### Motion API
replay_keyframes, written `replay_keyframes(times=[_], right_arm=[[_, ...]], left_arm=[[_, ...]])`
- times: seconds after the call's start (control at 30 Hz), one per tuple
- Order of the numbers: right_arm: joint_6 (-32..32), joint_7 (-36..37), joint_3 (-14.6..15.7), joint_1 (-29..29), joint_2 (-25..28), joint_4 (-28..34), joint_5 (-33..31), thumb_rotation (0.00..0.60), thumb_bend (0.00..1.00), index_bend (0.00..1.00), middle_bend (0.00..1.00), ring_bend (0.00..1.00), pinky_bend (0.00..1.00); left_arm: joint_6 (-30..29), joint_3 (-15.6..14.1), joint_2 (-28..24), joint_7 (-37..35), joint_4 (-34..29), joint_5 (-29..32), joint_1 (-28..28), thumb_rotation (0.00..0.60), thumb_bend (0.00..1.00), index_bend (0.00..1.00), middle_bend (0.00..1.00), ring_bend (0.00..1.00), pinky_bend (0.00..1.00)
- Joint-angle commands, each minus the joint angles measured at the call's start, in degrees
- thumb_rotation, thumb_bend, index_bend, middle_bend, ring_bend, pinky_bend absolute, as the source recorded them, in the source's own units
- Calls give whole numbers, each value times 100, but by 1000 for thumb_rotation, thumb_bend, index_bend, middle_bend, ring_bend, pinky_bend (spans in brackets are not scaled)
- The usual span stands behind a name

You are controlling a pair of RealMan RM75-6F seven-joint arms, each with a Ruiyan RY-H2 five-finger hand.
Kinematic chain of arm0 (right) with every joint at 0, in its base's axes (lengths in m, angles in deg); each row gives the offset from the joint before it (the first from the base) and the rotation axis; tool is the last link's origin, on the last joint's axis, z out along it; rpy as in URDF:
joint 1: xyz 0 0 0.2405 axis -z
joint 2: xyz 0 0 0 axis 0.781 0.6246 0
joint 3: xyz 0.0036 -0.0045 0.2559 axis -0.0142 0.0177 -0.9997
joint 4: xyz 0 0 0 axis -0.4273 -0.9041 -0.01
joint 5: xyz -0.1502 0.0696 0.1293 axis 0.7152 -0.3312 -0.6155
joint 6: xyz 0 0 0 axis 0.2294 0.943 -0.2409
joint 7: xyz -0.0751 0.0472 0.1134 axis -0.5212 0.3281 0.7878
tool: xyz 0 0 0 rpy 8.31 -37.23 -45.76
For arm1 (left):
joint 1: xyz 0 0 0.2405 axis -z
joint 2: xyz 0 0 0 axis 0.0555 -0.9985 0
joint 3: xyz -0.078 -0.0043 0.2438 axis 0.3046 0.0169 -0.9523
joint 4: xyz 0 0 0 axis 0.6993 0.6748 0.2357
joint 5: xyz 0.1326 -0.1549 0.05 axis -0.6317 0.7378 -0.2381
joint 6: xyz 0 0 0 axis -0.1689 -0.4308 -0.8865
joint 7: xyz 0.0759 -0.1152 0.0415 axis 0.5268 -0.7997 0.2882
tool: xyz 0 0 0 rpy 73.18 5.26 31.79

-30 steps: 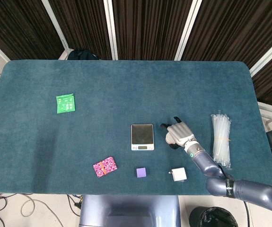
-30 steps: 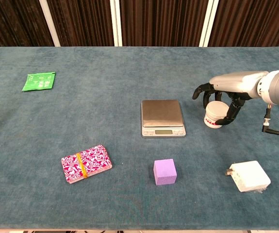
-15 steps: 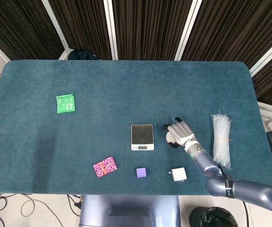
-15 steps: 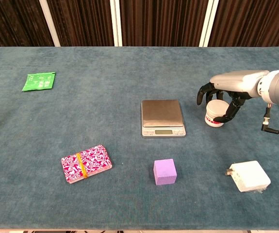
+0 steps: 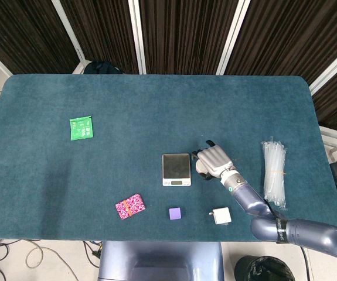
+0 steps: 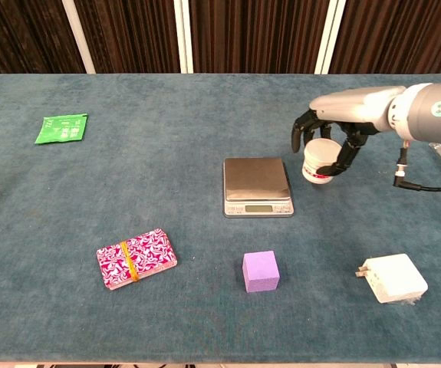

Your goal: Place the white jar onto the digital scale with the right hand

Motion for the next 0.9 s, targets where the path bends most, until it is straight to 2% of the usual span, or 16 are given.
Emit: replay_keyframes(times=[0.03, 0.2, 0.6, 0.7, 0.9], right_arm=[[-49, -116, -84, -163, -69, 43, -157, 600, 528, 330, 415, 538, 169], [-45, -362, -200, -479, -276, 8, -531, 600, 528, 330, 415, 538, 94], [155, -851, -228, -1012, -893, -298, -1134, 600, 528, 330, 415, 532, 93], [130, -928, -215, -1109, -980, -390, -1297, 600, 528, 330, 410, 499, 93], [19, -1028, -144, -1253, -1047, -484, -1565, 600, 528, 295, 297, 330, 92]], left_arm=[[1, 3, -2, -9, -1, 4, -1, 600, 773, 57, 0, 0, 0], [12, 9, -11, -37, -4, 15, 2, 600, 773, 58, 0, 0, 0], [51, -19, -19, -90, -16, -10, 9, 600, 774, 56, 0, 0, 0], [48, -9, -22, -118, -11, -1, 9, 600, 773, 56, 0, 0, 0], [48, -3, -28, -141, -9, 3, 11, 600, 773, 56, 0, 0, 0]])
